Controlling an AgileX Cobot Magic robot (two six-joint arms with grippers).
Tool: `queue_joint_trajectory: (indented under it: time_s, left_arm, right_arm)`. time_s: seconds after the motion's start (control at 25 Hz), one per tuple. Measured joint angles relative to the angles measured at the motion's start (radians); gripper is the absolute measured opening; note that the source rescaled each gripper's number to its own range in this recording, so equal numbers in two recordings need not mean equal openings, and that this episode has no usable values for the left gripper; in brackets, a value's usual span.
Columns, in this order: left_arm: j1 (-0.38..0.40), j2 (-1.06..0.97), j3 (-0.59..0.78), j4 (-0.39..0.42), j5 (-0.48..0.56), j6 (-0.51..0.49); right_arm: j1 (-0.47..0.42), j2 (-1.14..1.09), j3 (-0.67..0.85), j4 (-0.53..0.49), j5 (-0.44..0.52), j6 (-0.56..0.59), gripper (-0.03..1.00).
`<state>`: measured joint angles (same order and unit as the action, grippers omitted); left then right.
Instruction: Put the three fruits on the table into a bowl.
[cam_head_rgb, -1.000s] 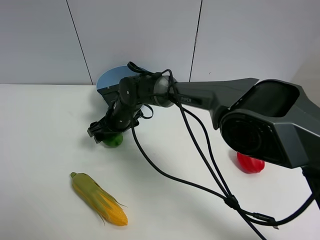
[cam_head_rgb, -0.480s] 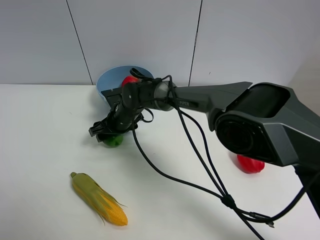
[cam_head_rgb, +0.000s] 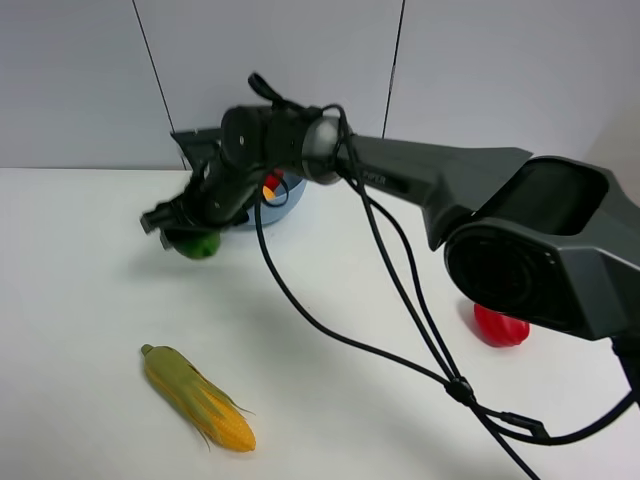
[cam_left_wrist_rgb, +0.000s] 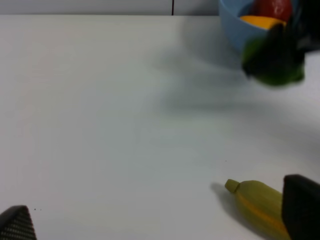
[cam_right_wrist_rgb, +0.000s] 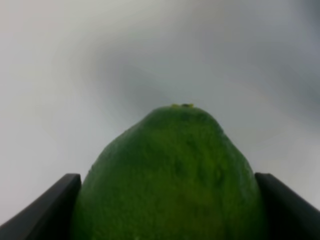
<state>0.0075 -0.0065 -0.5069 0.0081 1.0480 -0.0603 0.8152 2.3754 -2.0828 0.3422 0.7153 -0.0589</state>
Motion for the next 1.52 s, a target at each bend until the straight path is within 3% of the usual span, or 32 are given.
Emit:
queue_joint_trajectory:
  time_s: [0.2, 0.52, 0.56, 0.64, 0.72, 0.8, 1.0, 1.24, 1.52]
  left_arm:
    - [0.000, 0.000, 0.000, 0.000, 0.000, 0.000]
    - [0.000, 0.000, 0.000, 0.000, 0.000, 0.000]
    - [0.000, 0.000, 0.000, 0.000, 0.000, 0.000]
    - [0.000, 0.000, 0.000, 0.000, 0.000, 0.000]
    - [0.000, 0.000, 0.000, 0.000, 0.000, 0.000]
    - [0.000, 0.000, 0.000, 0.000, 0.000, 0.000]
    - [0.000, 0.000, 0.000, 0.000, 0.000, 0.000]
    - [0.000, 0.000, 0.000, 0.000, 0.000, 0.000]
    - [0.000, 0.000, 0.000, 0.000, 0.000, 0.000]
  right_arm:
    - [-0.073, -0.049, -0.118, -0.051, -0.026, -0.036, 0.02]
    - [-0.204, 0.040, -0.121, -0.118, -0.098, -0.072, 0.02]
    - [-0.206, 0.054, -0.121, -0.119, -0.098, -0.080, 0.07]
    - [-0.206, 0.075, -0.120, -0.119, -0.100, -0.085, 0.45]
    - [-0.206, 0.082, -0.120, -0.119, -0.098, -0.081, 0.74]
    - [-0.206, 0.078, -0.122, -0.124, -0.094, -0.078, 0.82]
    - [-0.206, -0.025, -0.122, -0.161, -0.014, -0.072, 0.87]
    - [-0.230, -0.311, -0.122, -0.215, 0.061, -0.015, 0.88]
    - [-0.413, -0.707, -0.068, -0.331, 0.184, 0.052, 0.88]
